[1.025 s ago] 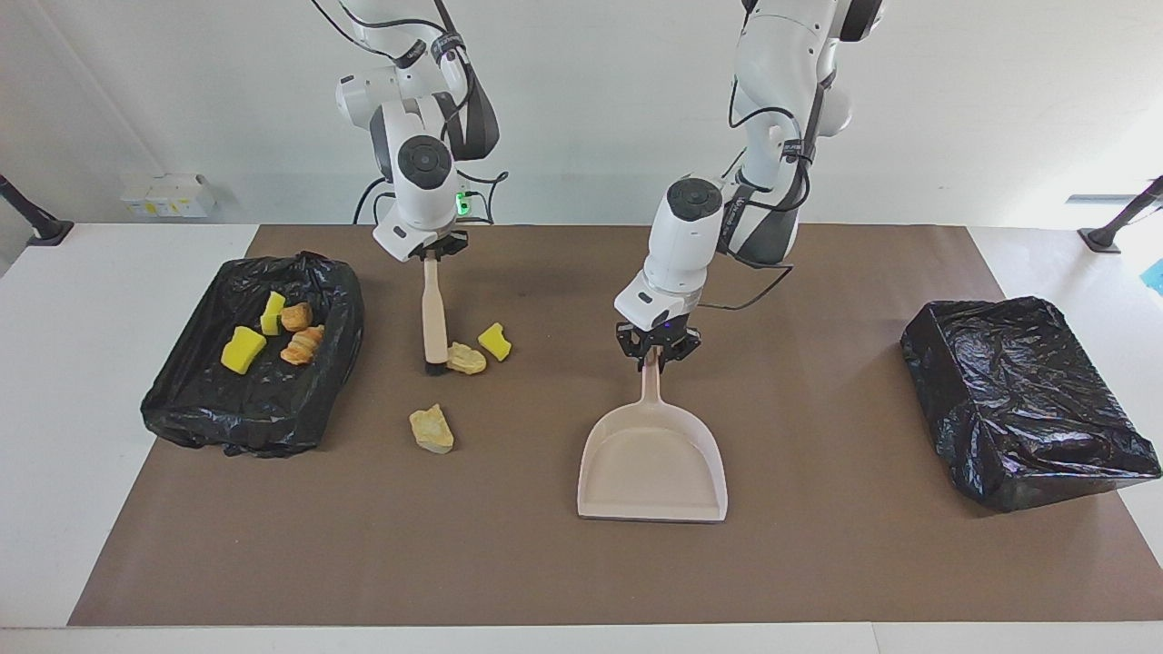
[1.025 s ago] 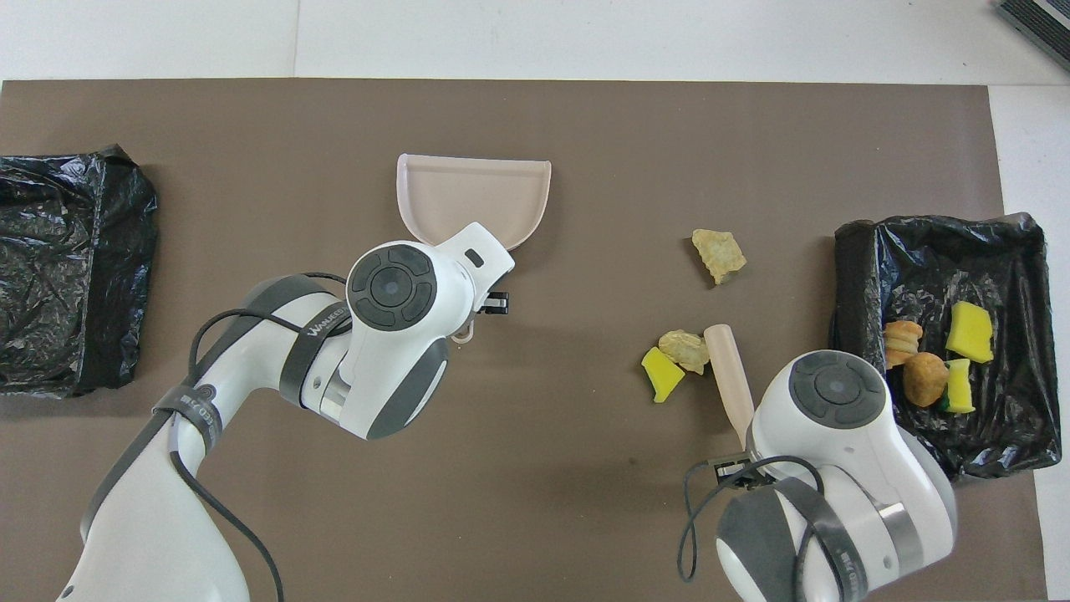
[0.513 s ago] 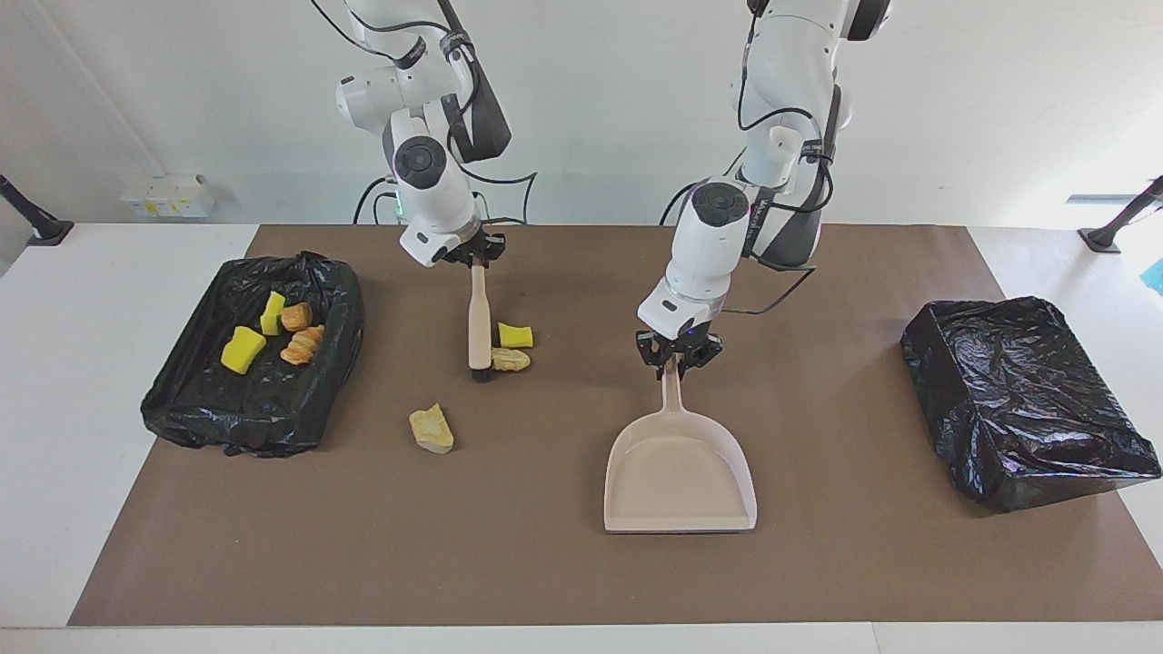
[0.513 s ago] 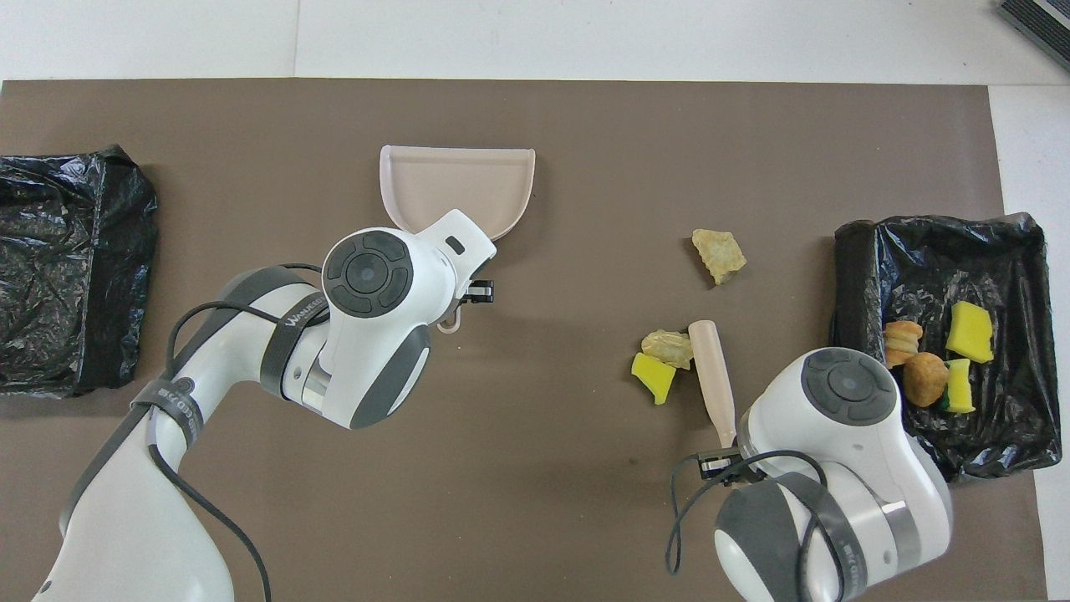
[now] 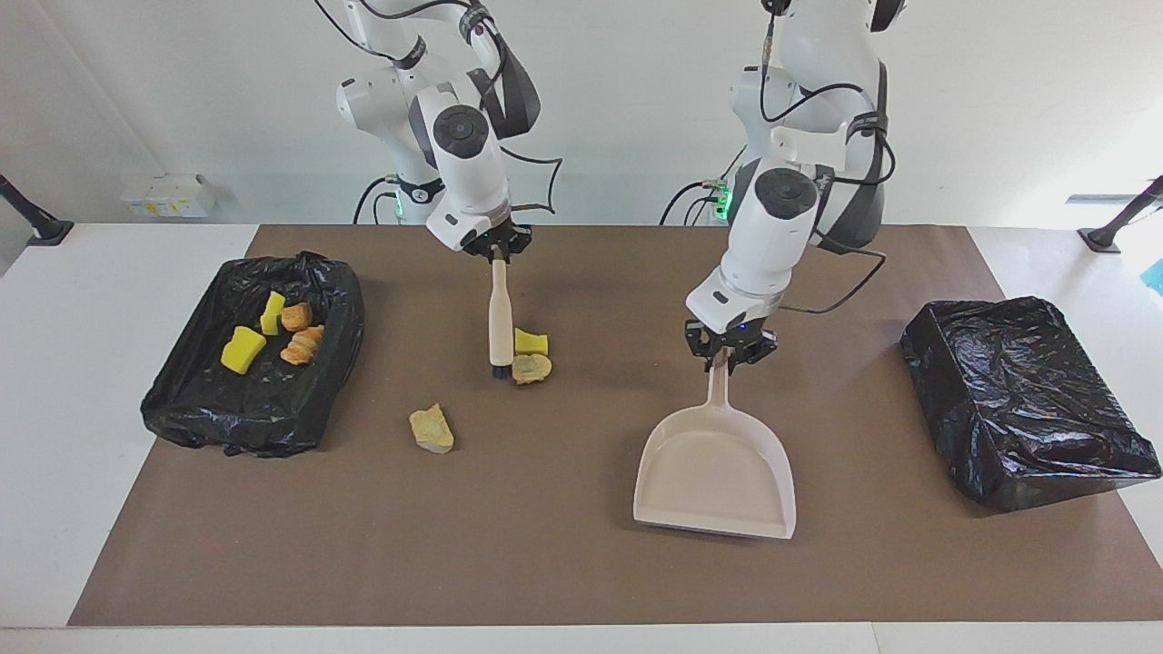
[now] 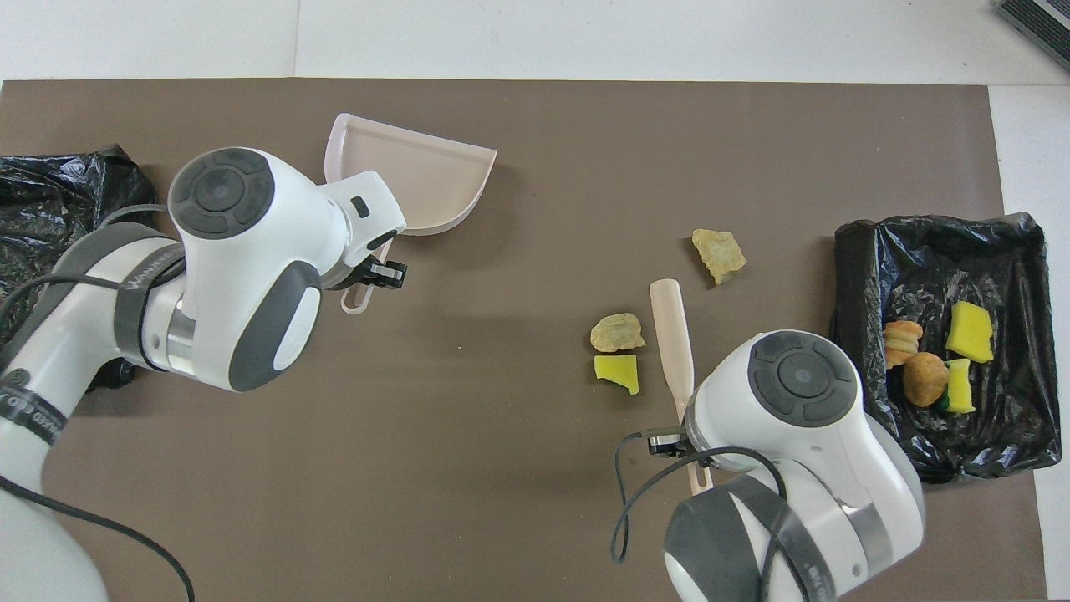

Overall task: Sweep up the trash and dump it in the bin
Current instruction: 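Set the dustpan beside the chunks while the right gripper positions the brush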

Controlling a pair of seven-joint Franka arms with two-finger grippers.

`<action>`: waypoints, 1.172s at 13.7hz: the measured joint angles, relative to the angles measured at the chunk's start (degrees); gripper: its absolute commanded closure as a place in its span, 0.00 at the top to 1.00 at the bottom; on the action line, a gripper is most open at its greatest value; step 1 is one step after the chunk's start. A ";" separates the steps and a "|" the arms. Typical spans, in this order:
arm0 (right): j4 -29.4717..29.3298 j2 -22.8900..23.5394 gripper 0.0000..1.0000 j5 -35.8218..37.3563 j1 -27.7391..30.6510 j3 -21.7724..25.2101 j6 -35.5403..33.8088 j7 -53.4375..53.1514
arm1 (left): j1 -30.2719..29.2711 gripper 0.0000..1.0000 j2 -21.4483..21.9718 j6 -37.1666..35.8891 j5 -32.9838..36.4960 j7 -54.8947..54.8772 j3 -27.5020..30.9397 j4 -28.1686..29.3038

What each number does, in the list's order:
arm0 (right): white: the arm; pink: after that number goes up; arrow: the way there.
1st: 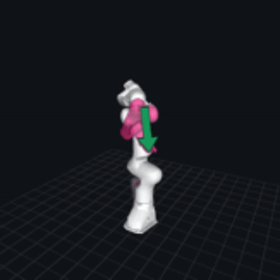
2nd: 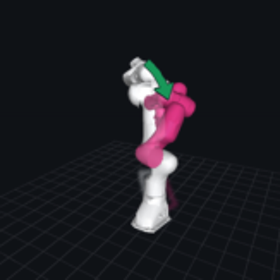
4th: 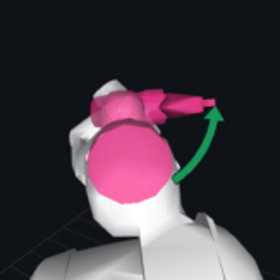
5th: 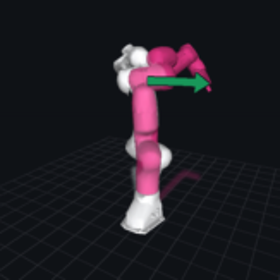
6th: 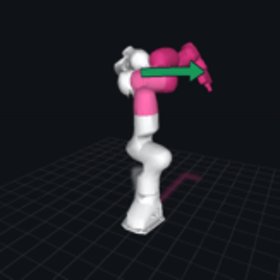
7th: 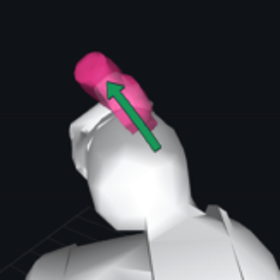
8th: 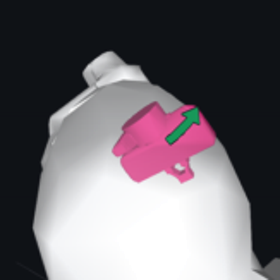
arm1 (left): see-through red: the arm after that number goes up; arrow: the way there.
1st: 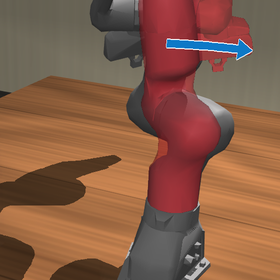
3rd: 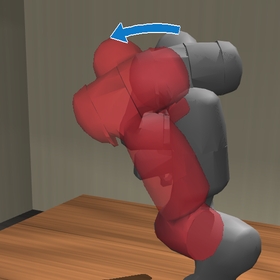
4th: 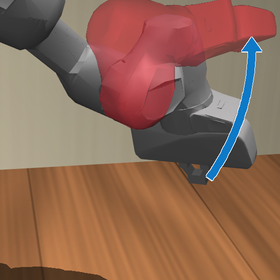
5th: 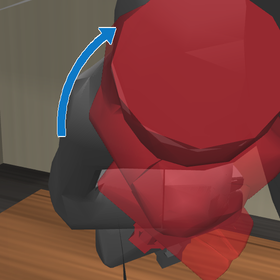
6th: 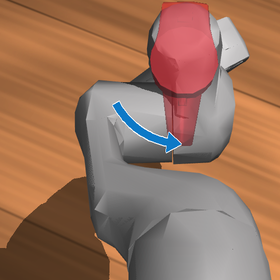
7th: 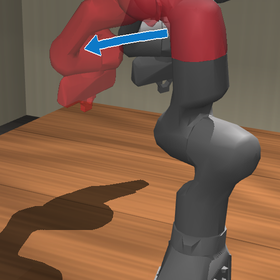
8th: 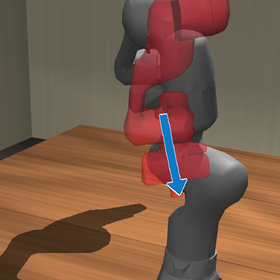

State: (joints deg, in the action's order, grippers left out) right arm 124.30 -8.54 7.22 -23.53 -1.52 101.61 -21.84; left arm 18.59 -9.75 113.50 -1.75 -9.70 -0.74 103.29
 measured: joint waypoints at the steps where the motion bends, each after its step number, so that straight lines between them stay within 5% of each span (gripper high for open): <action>1: -0.14 0.05 0.00 3.83 0.58 0.17 -0.32 1.24 | -1.23 0.00 0.68 -2.09 -0.15 -6.32 0.05 0.01; 7: -7.28 8.85 0.00 13.90 15.62 1.00 6.44 24.45 | -2.71 0.00 2.48 -5.97 -0.28 -34.03 0.09 3.14; 12: -11.73 17.97 0.00 16.29 15.17 0.38 9.98 23.85 | -1.67 0.00 4.07 -5.85 1.20 -45.15 -0.61 7.87; 16: -9.38 19.08 0.00 9.52 14.01 0.26 9.10 21.60 | 3.22 0.00 4.38 -3.42 5.15 -45.57 -0.92 11.42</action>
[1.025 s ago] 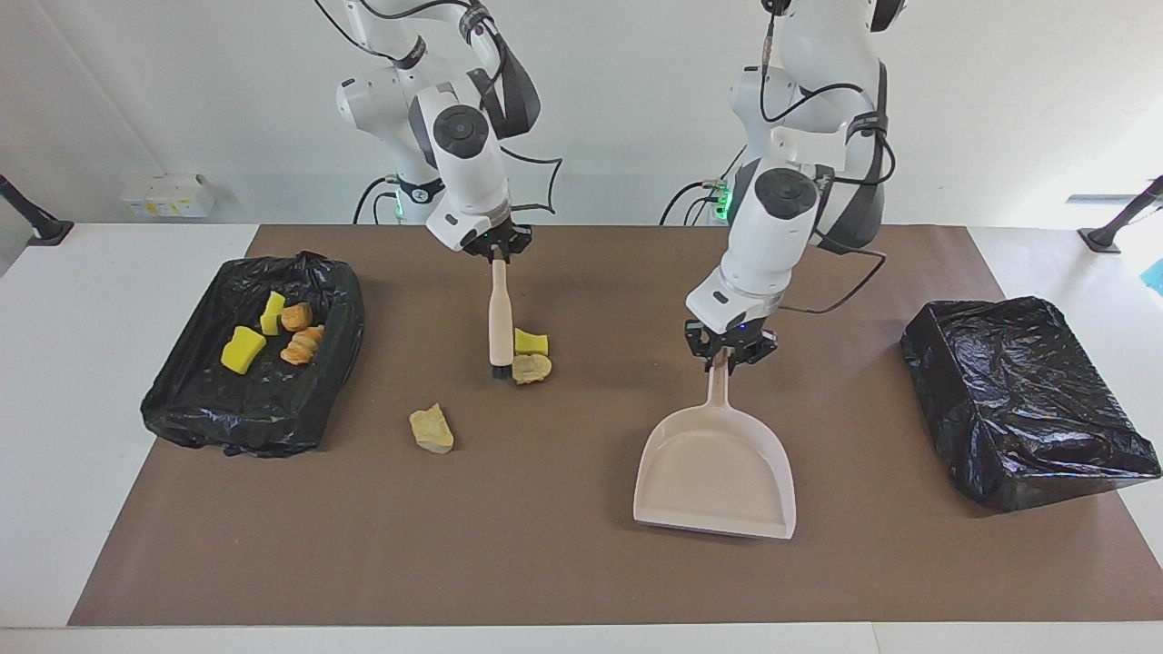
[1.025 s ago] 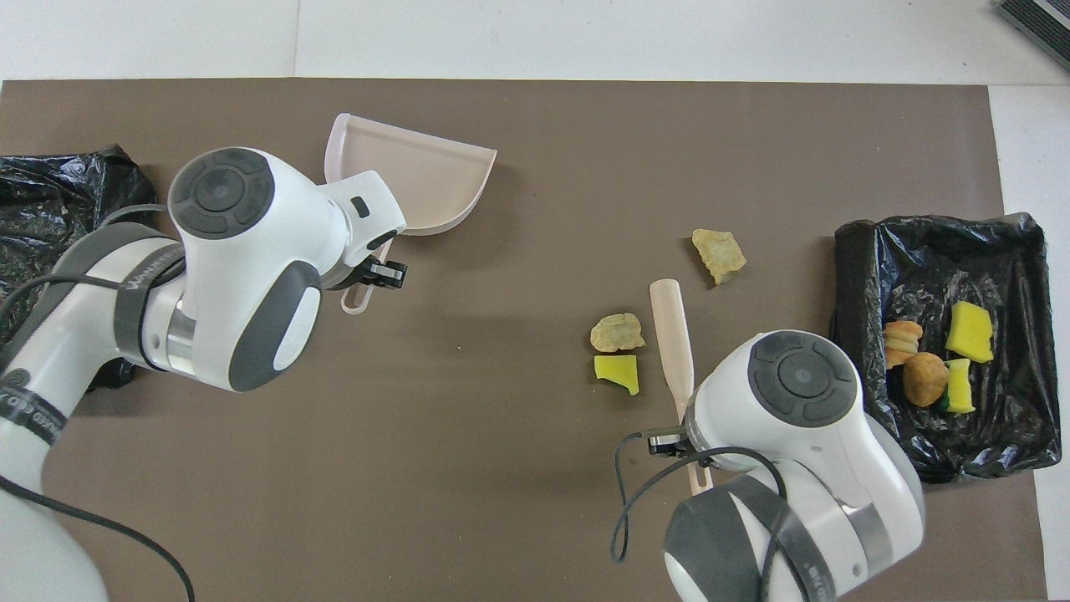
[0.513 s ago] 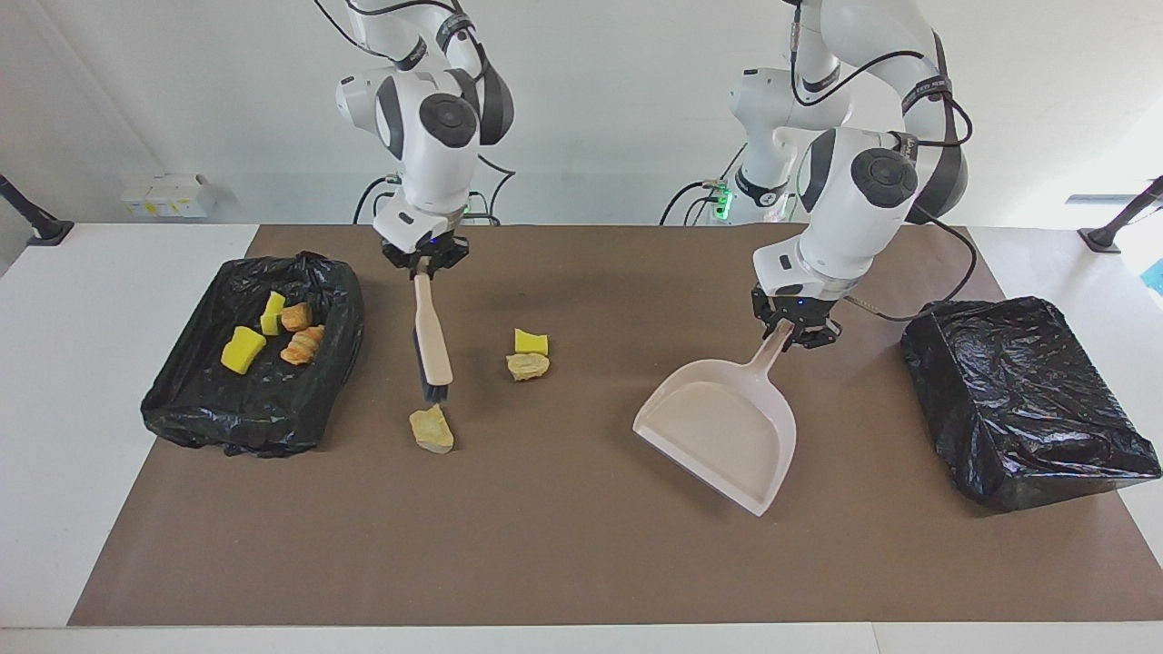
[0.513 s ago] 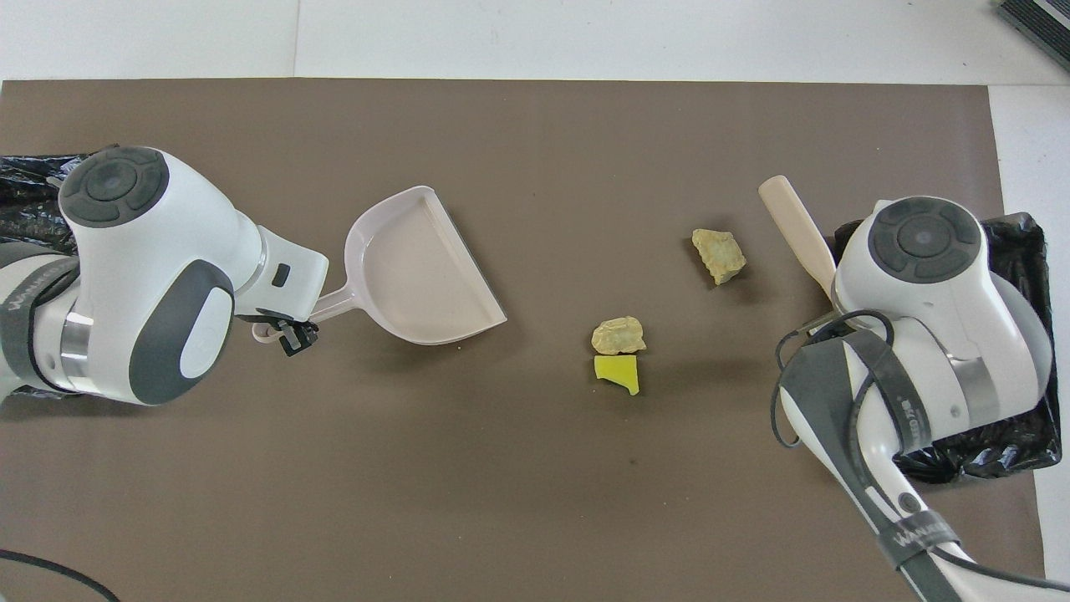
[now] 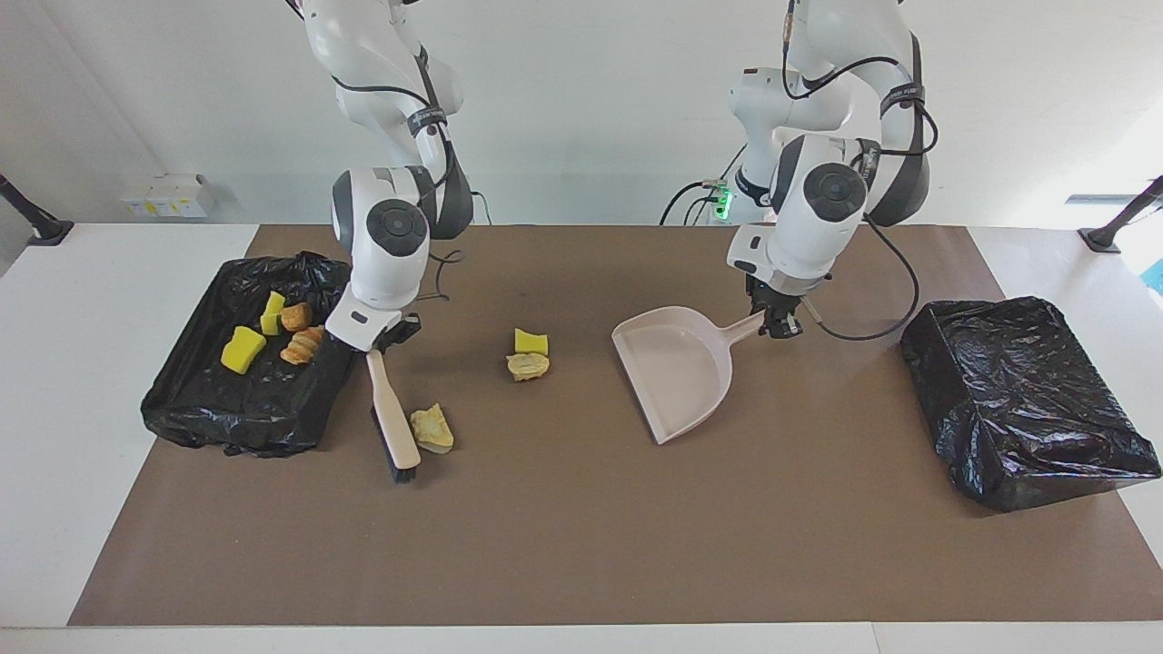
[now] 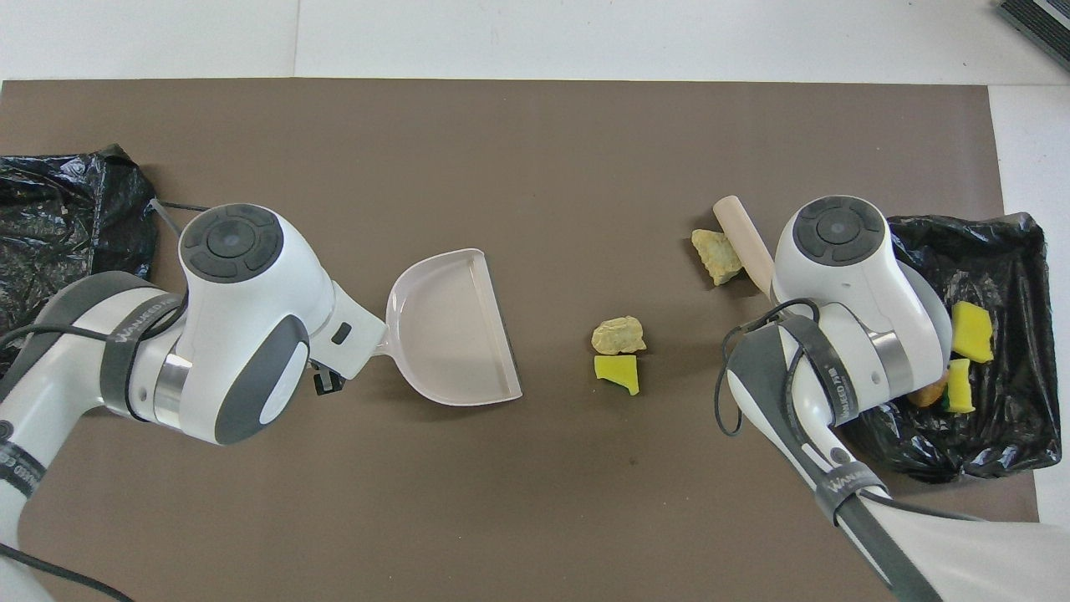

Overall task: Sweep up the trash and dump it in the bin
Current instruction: 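Set the dustpan beside the chunks while the right gripper positions the brush, then sweep the tan chunks and sponge into the dustpan with the right gripper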

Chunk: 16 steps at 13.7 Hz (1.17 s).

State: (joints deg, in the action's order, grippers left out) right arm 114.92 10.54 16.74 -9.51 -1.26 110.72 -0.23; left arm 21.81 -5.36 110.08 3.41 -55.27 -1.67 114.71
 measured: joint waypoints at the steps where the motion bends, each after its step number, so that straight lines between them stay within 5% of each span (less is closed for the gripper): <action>1: 1.48 -0.76 0.00 -2.01 -0.36 -0.03 -0.61 -0.08 | 0.89 0.00 0.23 1.30 1.39 0.00 -0.01 1.07; 6: 8.38 -6.37 0.00 -12.98 -5.90 -0.16 -1.40 -3.71 | 2.06 0.00 2.33 4.85 4.45 -0.07 -0.05 5.20; 16: 10.52 -7.87 0.00 -29.58 -12.78 -0.30 0.41 -10.18 | 4.02 0.00 3.07 11.15 4.59 0.14 -0.21 9.53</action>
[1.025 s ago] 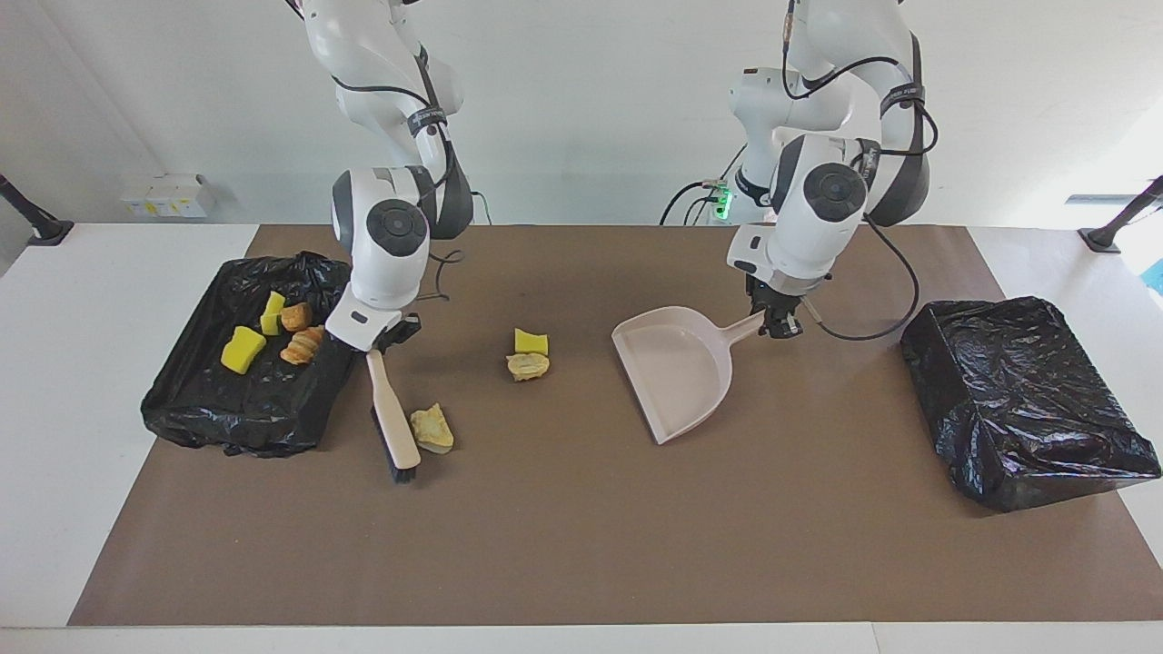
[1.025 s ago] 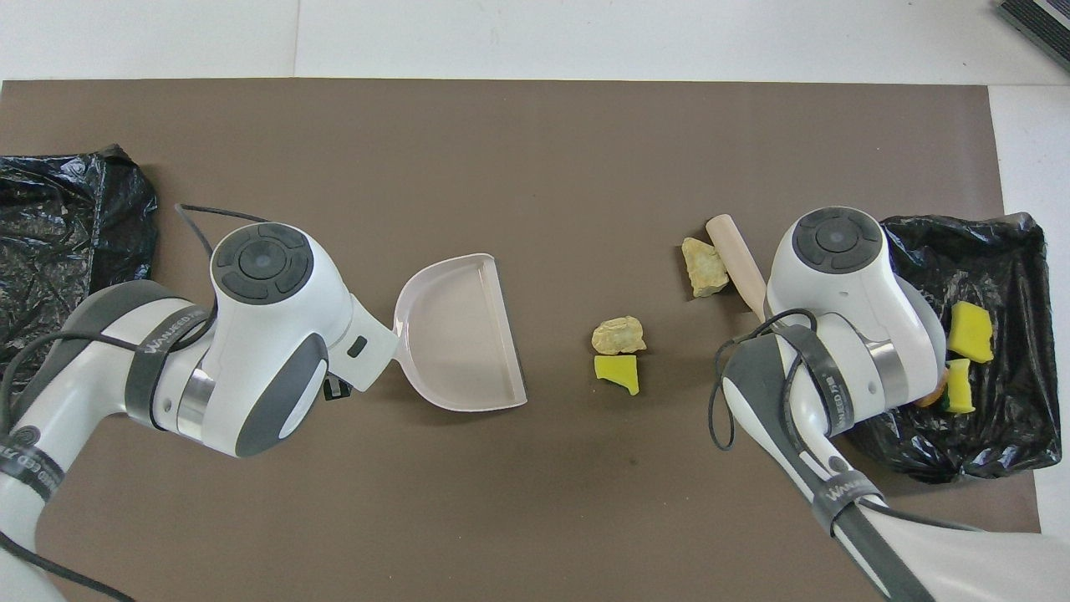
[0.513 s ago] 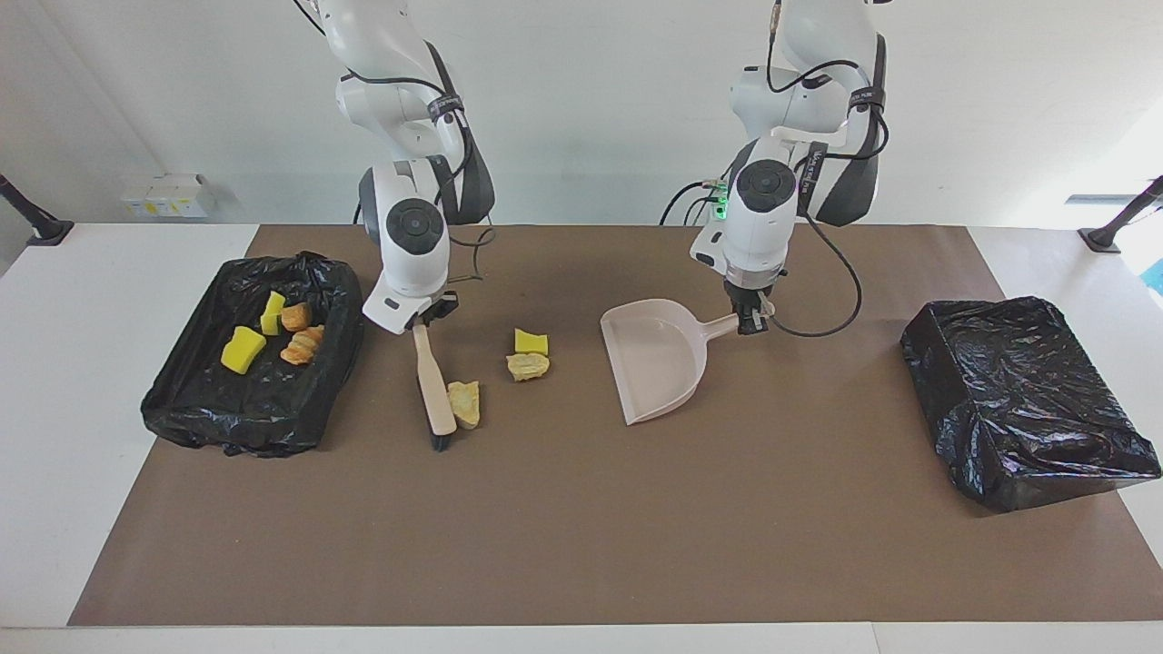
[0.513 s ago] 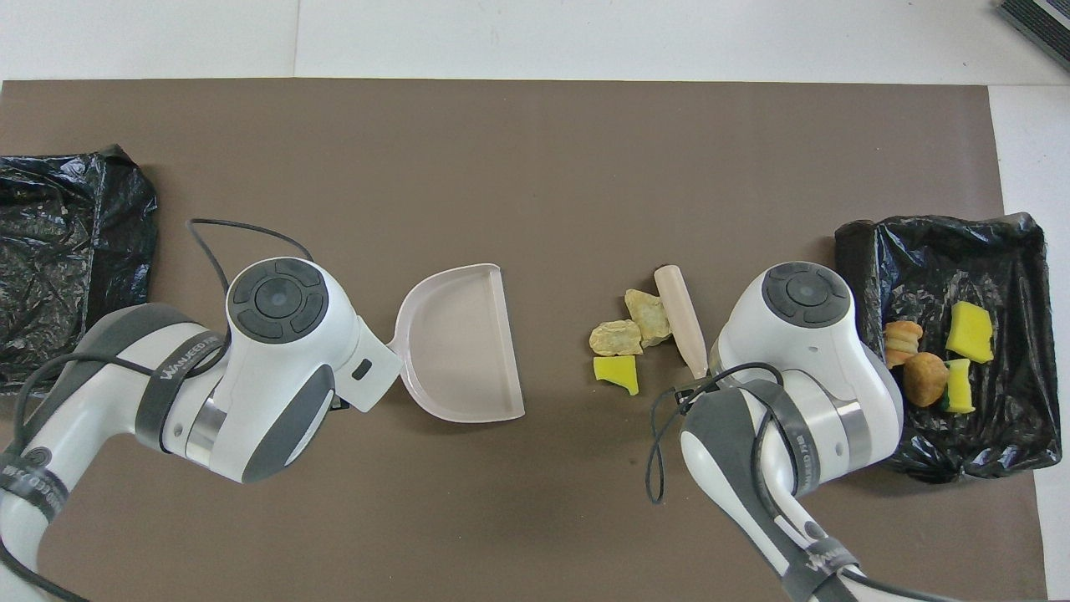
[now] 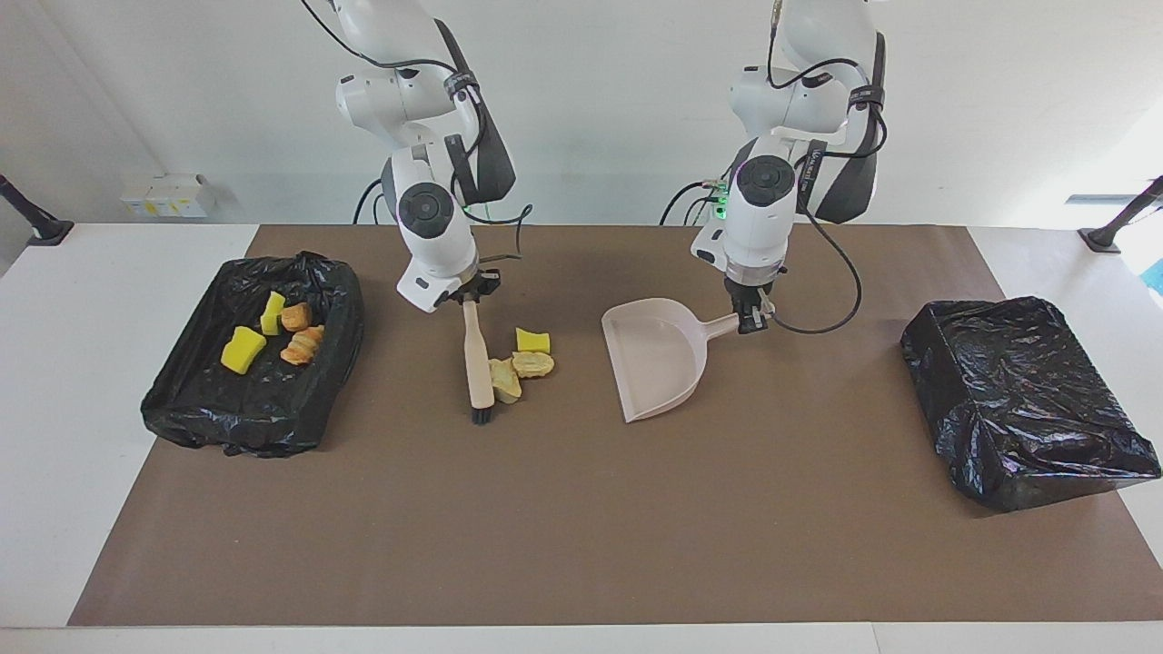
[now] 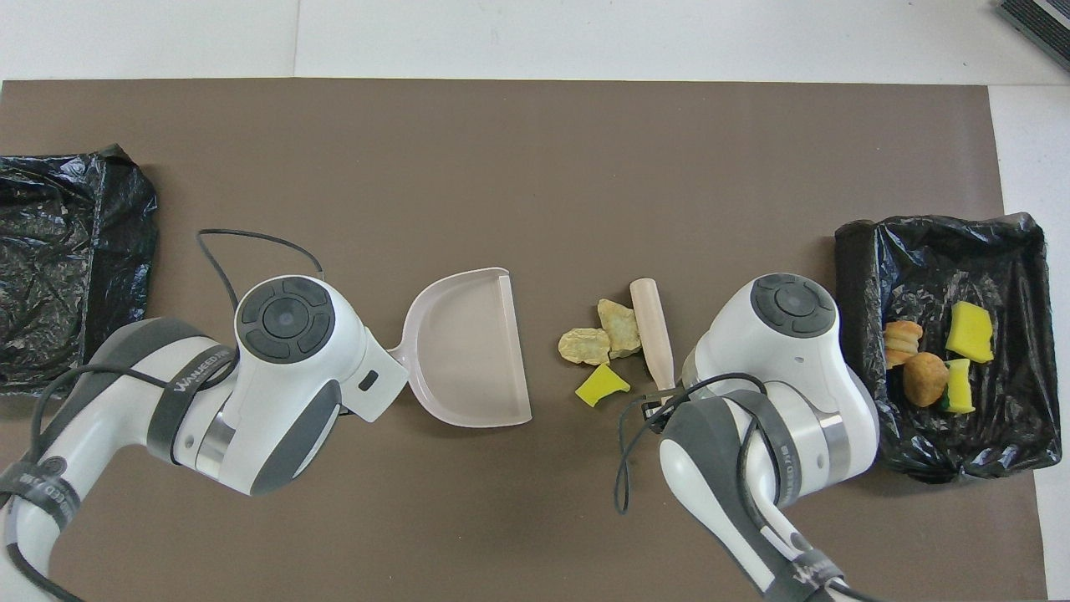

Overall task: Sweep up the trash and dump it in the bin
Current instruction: 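Sweep the tan chunks and sponge into the dustpan with the right gripper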

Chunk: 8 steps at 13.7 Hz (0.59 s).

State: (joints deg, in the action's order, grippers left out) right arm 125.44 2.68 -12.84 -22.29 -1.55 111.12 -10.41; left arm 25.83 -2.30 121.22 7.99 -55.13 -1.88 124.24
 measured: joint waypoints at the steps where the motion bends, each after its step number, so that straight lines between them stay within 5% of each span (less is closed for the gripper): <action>1: 0.02 -0.03 0.00 -1.61 -1.33 -0.06 0.35 -0.19 | 0.51 0.00 -0.15 0.64 0.00 0.16 -0.03 0.26; 8: -0.72 -0.16 0.00 -15.51 -6.09 -0.11 5.64 -0.27 | 2.15 0.00 -0.19 3.71 0.00 0.18 -0.07 1.45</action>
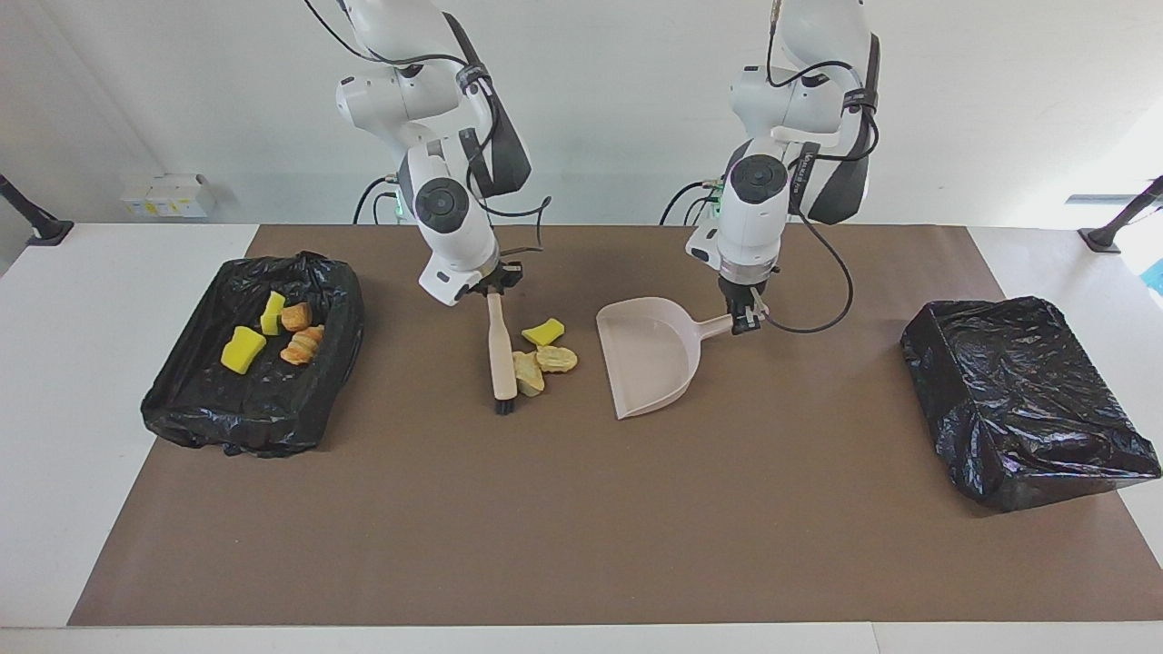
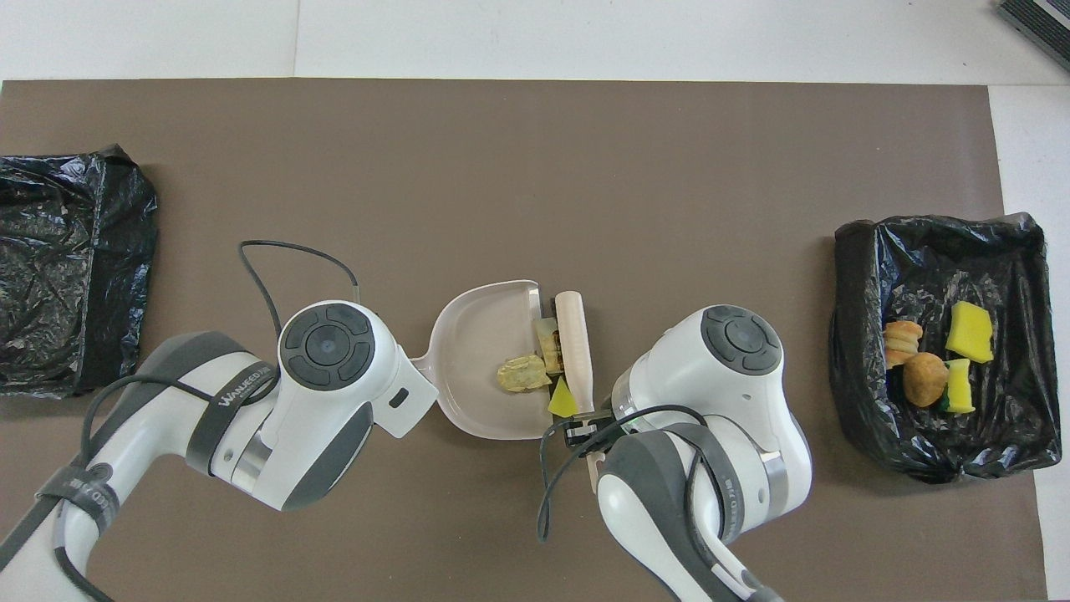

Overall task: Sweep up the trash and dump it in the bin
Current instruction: 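Sweep the tan chunks and sponge into the dustpan with the right gripper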

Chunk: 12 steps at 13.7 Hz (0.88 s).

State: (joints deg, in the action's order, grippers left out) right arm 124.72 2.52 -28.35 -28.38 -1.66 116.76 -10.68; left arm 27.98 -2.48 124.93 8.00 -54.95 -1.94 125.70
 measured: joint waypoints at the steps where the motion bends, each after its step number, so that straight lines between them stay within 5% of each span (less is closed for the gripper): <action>1: -0.49 0.00 0.00 -1.17 -0.30 0.00 0.37 -0.01 | -0.01 0.00 0.00 1.12 0.00 -0.66 0.06 0.47; 7: -6.40 -3.03 0.00 -0.88 0.23 1.05 -6.55 -3.97 | -0.20 0.00 0.00 3.98 -0.52 -4.46 0.34 1.36; 12: -7.42 -7.17 0.00 14.78 4.33 1.48 -19.83 -4.27 | -0.84 0.00 -0.04 3.99 -1.16 -5.34 0.55 1.36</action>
State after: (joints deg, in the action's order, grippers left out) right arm 117.30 -4.65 -13.57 -24.05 -0.18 96.93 -14.95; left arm 27.14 -2.53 128.92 6.83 -60.29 -1.39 127.05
